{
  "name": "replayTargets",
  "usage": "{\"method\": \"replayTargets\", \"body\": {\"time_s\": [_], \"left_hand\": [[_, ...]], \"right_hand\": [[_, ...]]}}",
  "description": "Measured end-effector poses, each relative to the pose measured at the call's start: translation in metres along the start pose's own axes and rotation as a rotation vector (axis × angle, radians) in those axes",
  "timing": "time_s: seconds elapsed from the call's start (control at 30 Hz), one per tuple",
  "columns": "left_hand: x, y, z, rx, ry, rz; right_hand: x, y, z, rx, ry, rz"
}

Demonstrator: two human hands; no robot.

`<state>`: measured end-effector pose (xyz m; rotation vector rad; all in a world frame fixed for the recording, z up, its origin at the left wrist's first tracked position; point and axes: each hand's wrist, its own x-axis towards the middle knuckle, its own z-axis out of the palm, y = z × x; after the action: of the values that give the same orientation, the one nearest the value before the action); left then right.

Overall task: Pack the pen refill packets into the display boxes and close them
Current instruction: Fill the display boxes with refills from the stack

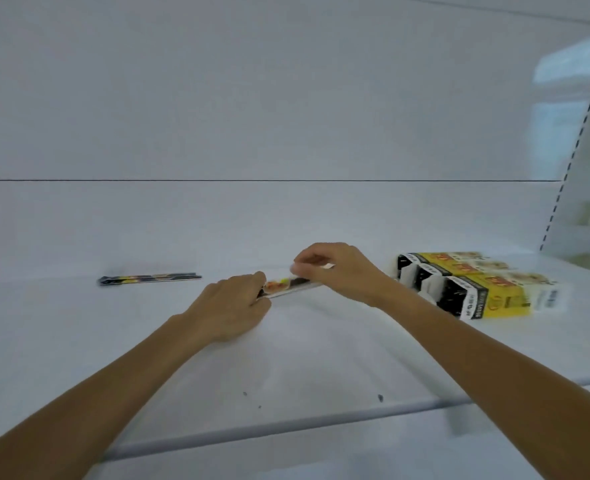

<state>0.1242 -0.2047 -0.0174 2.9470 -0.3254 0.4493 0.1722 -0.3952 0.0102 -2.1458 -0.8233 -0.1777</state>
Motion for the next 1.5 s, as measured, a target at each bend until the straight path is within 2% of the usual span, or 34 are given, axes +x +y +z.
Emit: {"method": "replayTargets", "body": {"time_s": [0.17,0.27,0.37,0.5,0.67,0.87,1.07,1.13,1.2,1.27,1.3,1.37,1.4,1.43,1.5], "left_hand": [[0.037,0.092,0.013,-0.062,0.118,-0.038],[0.054,0.135,0.022,-0.052,0.168,-0.072],[0.062,0.163,0.033,-0.03,0.178,-0.089],[0.064,0.185,0.045,-0.084,0.223,-0.194],[0.067,0.202,0.052,-0.019,0.213,-0.258],[0.081,0.221,0.057,-0.16,0.131,-0.258],[0.113,0.261,0.072,-0.403,0.009,-0.165],[0.116,0.264,0.075,-0.473,0.067,-0.16],[0.113,0.258,0.075,-0.5,0.238,-0.133],[0.111,0.249,0.069,-0.461,0.416,-0.156],[0.109,0.245,0.062,-0.393,0.42,-0.213],[0.107,0.233,0.046,-0.249,0.206,-0.4],[0.104,0.227,0.039,-0.271,0.075,-0.486],[0.101,0.222,0.036,-0.351,-0.002,-0.53],[0.096,0.216,0.034,-0.527,-0.026,-0.505]], "right_hand": [[-0.032,0.062,-0.102,-0.173,0.32,-0.034],[-0.058,0.105,-0.153,-0.314,0.432,-0.054],[-0.085,0.144,-0.187,-0.467,0.427,-0.01],[-0.107,0.191,-0.199,-0.615,0.323,0.085],[-0.116,0.219,-0.187,-0.794,0.409,-0.002],[-0.116,0.213,-0.185,-0.732,0.485,-0.016],[-0.115,0.211,-0.183,-0.754,0.443,0.018],[-0.113,0.211,-0.184,-0.744,0.455,0.026],[-0.113,0.212,-0.183,-0.736,0.463,0.025],[-0.113,0.214,-0.183,-0.737,0.469,0.014],[-0.113,0.215,-0.184,-0.735,0.475,0.011],[-0.113,0.216,-0.184,-0.734,0.478,0.01],[-0.112,0.216,-0.184,-0.738,0.473,0.011],[-0.112,0.216,-0.183,-0.743,0.471,0.011],[-0.112,0.216,-0.183,-0.748,0.477,0.006]]}}
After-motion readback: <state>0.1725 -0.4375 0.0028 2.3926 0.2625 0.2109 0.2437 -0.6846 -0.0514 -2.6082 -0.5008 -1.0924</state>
